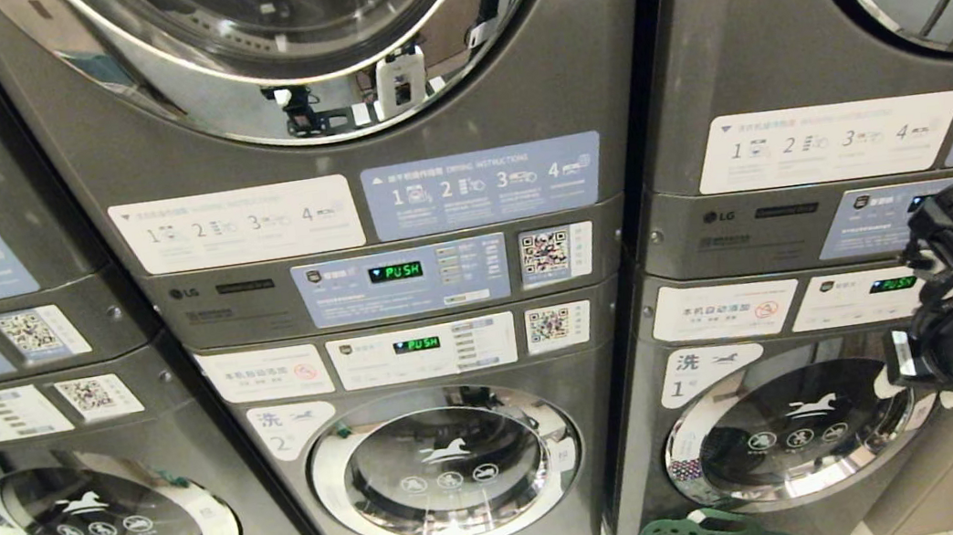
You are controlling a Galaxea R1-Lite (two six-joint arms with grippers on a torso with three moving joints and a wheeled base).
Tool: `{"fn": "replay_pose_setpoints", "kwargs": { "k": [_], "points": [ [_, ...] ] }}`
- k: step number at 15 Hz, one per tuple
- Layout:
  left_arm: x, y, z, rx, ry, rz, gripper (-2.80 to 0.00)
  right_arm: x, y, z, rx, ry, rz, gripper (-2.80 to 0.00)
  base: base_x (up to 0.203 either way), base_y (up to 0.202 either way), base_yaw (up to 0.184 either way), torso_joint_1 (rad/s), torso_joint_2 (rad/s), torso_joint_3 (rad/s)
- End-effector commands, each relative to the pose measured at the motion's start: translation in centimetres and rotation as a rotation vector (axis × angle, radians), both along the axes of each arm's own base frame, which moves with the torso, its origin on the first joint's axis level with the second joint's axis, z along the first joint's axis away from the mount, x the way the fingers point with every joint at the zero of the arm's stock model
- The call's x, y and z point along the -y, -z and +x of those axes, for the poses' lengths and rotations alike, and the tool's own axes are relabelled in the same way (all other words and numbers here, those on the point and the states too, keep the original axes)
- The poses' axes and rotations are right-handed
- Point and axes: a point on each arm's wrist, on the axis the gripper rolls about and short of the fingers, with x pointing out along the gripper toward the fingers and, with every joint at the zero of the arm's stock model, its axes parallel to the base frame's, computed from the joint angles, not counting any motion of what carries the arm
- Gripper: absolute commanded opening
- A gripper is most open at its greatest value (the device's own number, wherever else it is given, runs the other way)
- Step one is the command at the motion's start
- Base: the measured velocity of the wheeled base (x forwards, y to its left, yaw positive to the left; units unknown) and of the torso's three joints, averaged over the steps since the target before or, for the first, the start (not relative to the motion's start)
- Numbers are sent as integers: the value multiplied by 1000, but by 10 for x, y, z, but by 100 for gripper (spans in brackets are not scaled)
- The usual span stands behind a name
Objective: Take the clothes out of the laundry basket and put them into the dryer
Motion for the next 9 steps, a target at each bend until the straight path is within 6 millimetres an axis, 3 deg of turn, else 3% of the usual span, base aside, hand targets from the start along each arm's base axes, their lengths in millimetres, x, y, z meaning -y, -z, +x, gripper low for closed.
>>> {"fn": "replay_pose_setpoints", "kwargs": {
  "k": [1, 3, 6, 9],
  "points": [
    [0, 0, 0, -1, 0, -1, -280, -7, -24, -44, 95, -37, -8, -280, 0, 0, 0, 0, 0, 0],
    [0, 0, 0, -1, 0, 0, -280, -14, -26, -86, 127, -96, -19, -280, 0, 0, 0, 0, 0, 0],
    [0, 0, 0, -1, 0, 0, -280, -16, -11, -152, 173, -150, -22, -280, 0, 0, 0, 0, 0, 0],
    [0, 0, 0, -1, 0, -1, -280, -14, -4, -206, 327, -186, -9, -280, 0, 0, 0, 0, 0, 0]
  ]
}}
